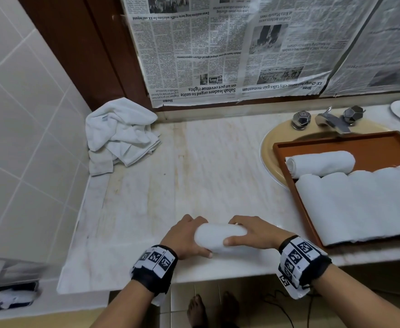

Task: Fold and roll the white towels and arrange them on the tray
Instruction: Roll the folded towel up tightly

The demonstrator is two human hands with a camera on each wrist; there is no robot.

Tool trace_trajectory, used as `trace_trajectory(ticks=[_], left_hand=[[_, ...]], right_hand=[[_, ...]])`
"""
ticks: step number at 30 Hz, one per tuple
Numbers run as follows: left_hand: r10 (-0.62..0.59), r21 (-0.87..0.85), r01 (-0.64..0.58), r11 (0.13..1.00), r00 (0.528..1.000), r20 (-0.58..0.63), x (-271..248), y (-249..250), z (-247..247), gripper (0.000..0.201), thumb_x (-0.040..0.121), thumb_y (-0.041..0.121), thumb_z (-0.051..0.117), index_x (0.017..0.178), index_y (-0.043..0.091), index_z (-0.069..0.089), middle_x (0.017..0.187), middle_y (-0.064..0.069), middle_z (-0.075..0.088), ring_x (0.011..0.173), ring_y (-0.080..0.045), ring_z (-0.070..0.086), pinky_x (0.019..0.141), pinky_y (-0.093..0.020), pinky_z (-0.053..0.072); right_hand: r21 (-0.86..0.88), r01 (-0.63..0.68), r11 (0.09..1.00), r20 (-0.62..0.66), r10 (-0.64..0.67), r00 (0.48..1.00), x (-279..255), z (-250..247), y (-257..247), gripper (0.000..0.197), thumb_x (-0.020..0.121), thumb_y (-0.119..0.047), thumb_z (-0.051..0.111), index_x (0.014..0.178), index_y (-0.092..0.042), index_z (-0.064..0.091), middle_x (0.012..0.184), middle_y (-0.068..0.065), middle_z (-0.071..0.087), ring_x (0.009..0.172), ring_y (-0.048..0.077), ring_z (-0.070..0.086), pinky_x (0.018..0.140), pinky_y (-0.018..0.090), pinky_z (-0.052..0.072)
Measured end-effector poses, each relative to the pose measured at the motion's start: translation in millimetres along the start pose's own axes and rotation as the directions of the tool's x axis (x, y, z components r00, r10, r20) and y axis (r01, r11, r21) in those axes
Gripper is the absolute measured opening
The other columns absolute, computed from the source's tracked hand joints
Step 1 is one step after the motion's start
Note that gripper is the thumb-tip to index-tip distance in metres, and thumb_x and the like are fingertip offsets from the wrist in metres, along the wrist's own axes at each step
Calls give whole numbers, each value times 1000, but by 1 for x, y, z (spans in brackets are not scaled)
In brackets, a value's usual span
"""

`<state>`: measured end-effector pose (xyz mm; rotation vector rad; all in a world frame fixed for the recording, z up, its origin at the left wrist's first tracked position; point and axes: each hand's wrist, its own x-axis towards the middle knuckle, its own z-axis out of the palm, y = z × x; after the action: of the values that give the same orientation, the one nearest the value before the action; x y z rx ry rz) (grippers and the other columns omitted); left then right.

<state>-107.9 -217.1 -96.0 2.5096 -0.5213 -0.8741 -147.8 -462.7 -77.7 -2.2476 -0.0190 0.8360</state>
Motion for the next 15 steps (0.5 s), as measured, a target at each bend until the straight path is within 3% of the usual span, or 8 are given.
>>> trace_trajectory(ticks=[3,7,11,15], left_hand=[[33,-62,-36,997,999,-38,-3,-3,5,76,59,53,84,124,41,47,112,7,42,102,-18,52,87,-34,48],[87,-105,-98,990,991,-103,-8,-6,8,74,62,47,86,126,37,49,113,7,40,101,-14,50,80,-25,41],[97,-131,-113,985,988,-124,-11,-7,12,76,63,48,85,128,39,48,118,8,36,104,-16,52,91,-32,49],[107,-159,-117,980,992,-69,-10,-9,10,85,59,56,87,131,42,45,124,9,35,111,-13,47,96,-30,44]], right_hand=[[-16,-14,1000,13,14,1000,-2,-1,1,57,73,-71,71,113,-35,52,110,-8,60,98,10,58,84,30,50],[-31,21,999,-8,-21,1000,-5,-3,-3,59,71,-67,76,112,-34,52,108,-10,56,99,11,55,83,30,50],[-53,11,999,-15,-11,1000,-4,1,-2,66,65,-70,78,115,-39,50,112,-10,53,102,10,52,91,35,50],[-29,10,1000,-35,-11,999,-8,2,-5,63,68,-65,80,117,-38,52,112,-9,57,101,10,55,90,34,51]])
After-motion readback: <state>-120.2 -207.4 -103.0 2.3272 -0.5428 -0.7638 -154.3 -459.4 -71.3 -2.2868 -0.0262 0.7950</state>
